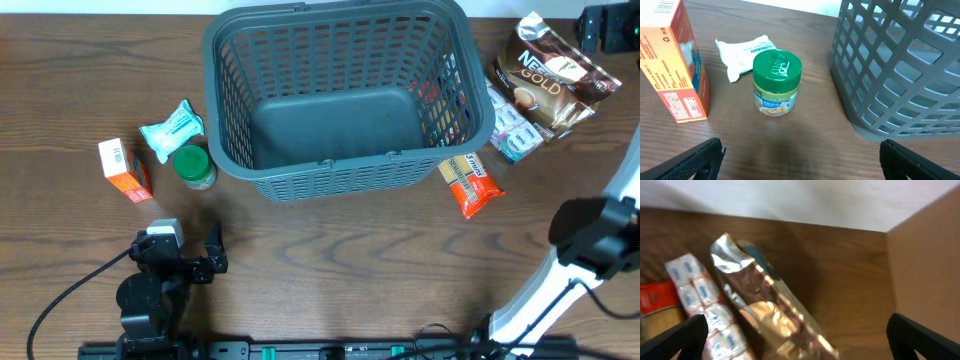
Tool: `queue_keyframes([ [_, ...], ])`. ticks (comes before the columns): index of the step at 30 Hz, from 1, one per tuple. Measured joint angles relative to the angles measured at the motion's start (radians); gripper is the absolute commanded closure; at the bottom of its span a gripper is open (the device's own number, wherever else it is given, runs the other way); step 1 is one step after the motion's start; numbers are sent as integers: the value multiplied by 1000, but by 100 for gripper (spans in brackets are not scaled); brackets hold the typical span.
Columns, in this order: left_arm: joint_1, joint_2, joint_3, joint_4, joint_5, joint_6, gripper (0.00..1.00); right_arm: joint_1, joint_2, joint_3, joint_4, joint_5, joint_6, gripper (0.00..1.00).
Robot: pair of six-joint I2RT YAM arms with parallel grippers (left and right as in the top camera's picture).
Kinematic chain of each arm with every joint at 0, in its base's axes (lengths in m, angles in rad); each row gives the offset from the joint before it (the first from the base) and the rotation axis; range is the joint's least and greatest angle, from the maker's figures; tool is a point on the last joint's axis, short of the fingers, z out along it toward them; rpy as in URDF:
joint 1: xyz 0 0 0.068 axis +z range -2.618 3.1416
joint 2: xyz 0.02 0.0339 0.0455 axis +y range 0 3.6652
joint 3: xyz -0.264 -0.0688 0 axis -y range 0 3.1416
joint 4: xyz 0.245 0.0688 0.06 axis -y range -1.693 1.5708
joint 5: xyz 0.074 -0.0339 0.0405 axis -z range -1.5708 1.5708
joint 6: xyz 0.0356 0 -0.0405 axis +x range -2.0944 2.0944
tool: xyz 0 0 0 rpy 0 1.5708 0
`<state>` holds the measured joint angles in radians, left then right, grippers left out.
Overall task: Pack container
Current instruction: 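Grasp the Nescafe Gold coffee pouch with the right gripper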
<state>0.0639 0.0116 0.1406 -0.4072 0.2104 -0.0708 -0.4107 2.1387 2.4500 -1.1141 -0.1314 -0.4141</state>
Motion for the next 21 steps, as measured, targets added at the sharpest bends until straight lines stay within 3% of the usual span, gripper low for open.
queue_keyframes([
  [16,0,0,0,0,0,0,2,-53,313,-4,10,-224,-122,2],
  [19,0,0,0,0,0,0,1,-53,358,-4,-22,-233,-142,15],
  [21,0,0,0,0,0,0,2,-54,376,-4,-32,-232,-151,34],
])
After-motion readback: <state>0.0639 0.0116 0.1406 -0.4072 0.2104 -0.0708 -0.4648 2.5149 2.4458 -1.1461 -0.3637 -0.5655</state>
